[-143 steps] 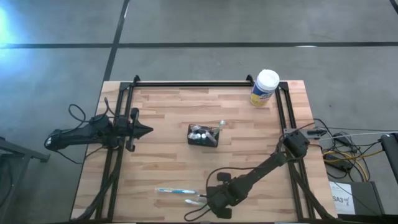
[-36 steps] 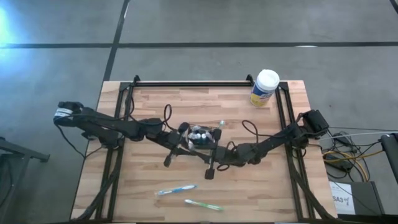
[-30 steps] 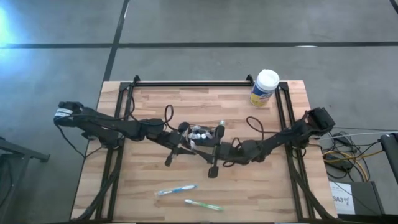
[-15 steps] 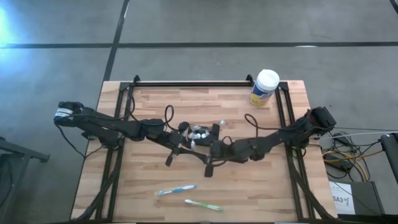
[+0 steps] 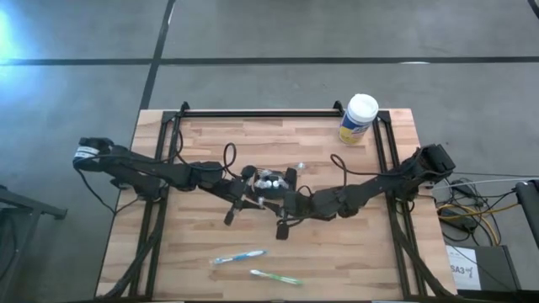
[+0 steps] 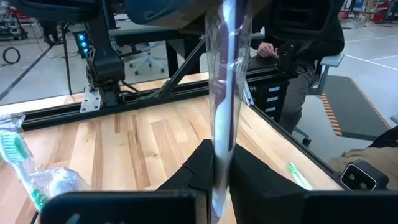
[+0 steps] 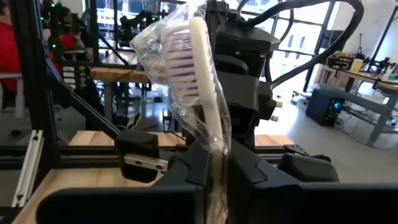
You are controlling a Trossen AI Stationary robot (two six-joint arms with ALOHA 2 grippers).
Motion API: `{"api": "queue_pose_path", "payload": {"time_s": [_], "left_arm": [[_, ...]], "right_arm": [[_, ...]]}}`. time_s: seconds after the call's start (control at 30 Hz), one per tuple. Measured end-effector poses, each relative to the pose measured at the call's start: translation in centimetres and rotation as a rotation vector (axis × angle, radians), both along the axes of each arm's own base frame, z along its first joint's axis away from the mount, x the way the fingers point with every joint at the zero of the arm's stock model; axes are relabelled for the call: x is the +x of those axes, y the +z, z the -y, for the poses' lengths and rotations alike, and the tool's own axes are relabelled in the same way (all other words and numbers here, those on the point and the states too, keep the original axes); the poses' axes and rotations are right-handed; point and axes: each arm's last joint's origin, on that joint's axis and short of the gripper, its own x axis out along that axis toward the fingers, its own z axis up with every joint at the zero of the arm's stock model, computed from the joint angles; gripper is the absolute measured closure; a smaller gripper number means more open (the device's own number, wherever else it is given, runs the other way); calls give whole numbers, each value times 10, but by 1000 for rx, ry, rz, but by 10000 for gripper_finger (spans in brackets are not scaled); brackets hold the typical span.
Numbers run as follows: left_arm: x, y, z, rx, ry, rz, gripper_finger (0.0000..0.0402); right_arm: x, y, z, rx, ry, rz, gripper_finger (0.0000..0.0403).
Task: Pick & Place toothbrushing station
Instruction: Put the violet toothbrush into the wire organizer
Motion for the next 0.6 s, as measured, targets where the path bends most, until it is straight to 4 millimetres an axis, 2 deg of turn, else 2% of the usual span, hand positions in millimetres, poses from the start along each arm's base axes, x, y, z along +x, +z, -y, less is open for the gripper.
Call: {"api": "queue_pose_path", "payload": {"time_s": [0.13, 0.33, 0.47, 0.6], "left_arm": [[0, 1, -1, -13, 6, 2, 336], [-14, 11, -1, -20, -16, -25, 244], [-33, 23, -3, -15, -25, -45, 196], [-60, 32, -6, -6, -32, -54, 188]], "right_arm": [[-3, 3, 0, -21, 10, -8, 386], [-25, 24, -4, -53, 42, -41, 388], [-40, 35, -6, -62, 60, -67, 388], [-54, 37, -4, -77, 69, -107, 388]]}}
